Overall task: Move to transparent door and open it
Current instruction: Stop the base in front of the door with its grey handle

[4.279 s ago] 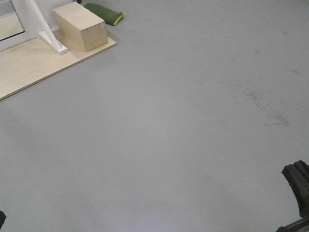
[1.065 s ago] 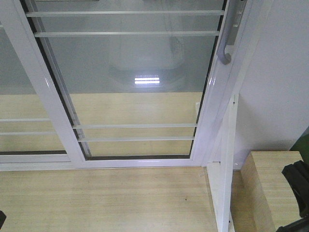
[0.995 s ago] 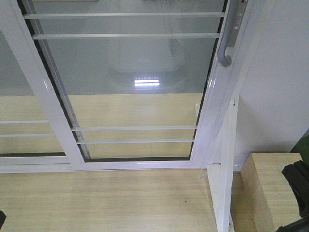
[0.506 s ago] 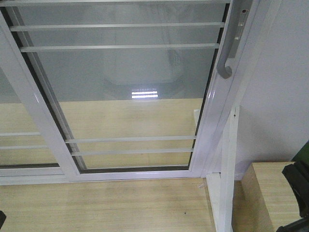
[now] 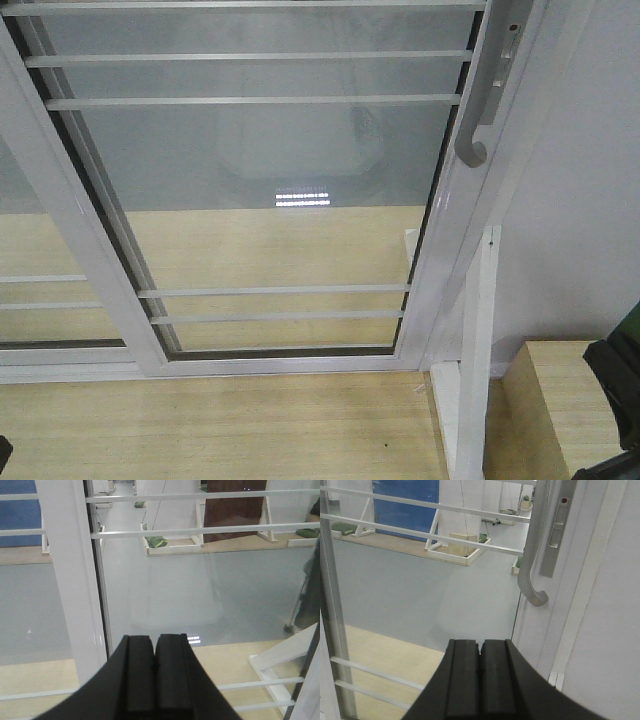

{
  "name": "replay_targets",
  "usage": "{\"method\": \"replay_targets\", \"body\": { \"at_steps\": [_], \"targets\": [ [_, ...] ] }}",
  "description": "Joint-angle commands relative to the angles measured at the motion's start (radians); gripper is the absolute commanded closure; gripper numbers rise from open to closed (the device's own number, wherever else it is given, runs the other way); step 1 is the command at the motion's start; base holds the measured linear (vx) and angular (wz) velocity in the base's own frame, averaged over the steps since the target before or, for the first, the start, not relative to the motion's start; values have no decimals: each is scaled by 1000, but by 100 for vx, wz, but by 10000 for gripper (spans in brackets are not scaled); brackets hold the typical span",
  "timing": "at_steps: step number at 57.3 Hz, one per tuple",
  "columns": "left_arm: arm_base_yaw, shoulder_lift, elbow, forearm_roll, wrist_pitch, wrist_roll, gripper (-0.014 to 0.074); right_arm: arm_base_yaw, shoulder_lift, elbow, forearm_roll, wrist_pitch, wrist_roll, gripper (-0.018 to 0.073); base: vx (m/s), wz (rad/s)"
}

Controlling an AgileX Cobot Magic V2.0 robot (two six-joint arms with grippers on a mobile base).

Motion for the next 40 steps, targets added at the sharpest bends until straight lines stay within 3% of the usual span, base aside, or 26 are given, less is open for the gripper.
{"method": "replay_targets", "body": {
  "at_steps": [1,28,40],
  "targets": [
    [5,-1,7,-11,-76,-5,603,-2,15,1,-8,-84,-9,561,0,0],
    [5,-1,7,-10,-78,-4,603,-2,15,1,-8,-84,-9,561,0,0],
    [5,-1,7,-10,-195,-4,603,-2,15,1,-8,-100,-9,561,0,0]
  ]
}}
